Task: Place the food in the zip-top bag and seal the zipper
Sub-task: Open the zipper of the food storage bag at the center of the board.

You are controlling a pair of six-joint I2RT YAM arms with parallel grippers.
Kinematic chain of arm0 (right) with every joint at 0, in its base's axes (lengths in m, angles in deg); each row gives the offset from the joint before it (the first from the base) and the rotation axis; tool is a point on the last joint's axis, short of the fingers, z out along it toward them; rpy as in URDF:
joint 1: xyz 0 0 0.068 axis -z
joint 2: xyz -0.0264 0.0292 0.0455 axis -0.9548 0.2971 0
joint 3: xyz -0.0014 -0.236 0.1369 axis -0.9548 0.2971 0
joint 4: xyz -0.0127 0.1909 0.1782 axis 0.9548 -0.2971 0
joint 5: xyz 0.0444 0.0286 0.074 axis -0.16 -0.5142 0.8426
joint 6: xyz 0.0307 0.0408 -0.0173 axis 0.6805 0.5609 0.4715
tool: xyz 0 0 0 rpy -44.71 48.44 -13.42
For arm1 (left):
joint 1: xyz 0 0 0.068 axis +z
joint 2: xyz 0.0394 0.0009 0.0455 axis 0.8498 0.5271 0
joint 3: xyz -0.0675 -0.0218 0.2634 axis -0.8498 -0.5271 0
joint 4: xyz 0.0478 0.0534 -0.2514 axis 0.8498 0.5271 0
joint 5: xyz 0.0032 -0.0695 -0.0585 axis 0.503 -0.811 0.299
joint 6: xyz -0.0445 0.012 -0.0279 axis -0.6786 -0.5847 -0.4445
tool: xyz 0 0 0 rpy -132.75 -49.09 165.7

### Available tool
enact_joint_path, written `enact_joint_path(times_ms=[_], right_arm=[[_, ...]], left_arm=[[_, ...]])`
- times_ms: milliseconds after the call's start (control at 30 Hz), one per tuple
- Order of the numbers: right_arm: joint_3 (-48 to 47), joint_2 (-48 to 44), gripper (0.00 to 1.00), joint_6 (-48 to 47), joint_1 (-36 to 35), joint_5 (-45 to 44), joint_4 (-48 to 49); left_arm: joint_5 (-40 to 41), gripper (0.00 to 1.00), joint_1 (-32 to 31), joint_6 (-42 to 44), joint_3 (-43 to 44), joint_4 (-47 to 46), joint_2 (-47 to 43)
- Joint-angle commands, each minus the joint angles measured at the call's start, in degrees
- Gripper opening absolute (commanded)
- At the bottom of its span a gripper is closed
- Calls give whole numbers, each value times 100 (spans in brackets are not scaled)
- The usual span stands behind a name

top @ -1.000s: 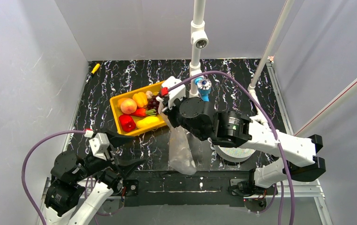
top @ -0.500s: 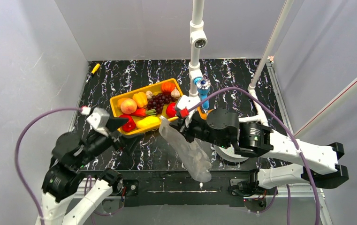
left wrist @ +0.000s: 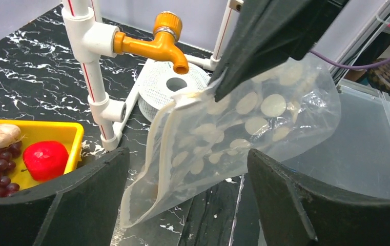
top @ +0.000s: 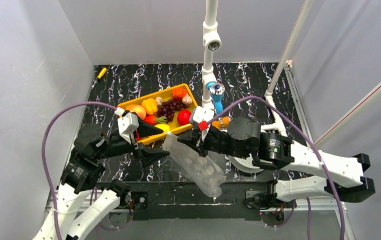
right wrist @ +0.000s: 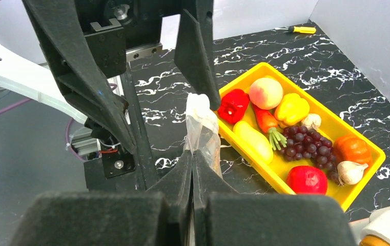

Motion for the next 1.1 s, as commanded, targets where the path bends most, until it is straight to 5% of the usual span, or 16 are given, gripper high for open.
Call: enact_joint_path(times_ms=[0, 433, 733, 833, 933, 1067], right_arm=[[65, -241, 1, 46, -26, 58, 419], [124, -427, 1, 128, -26, 374, 676], [80, -245, 1, 286, -23, 201, 753], [67, -159, 2, 339, -25, -70, 728], [-173, 43, 30, 480, -27, -654, 346], [-568, 386, 68, 778, -85, -1401, -451]], left_arm=[[-257, 79, -6, -84, -238, 100, -500], [51, 60, -4, -696, -805, -607, -394], [-1184, 4, -5, -1247, -907, -1051, -74], [-919, 0, -3, -1062, -759, -488, -190], [307, 0, -3, -1100, -454, 396, -362], [2914, 0, -4, -1644, 454, 2170, -126]])
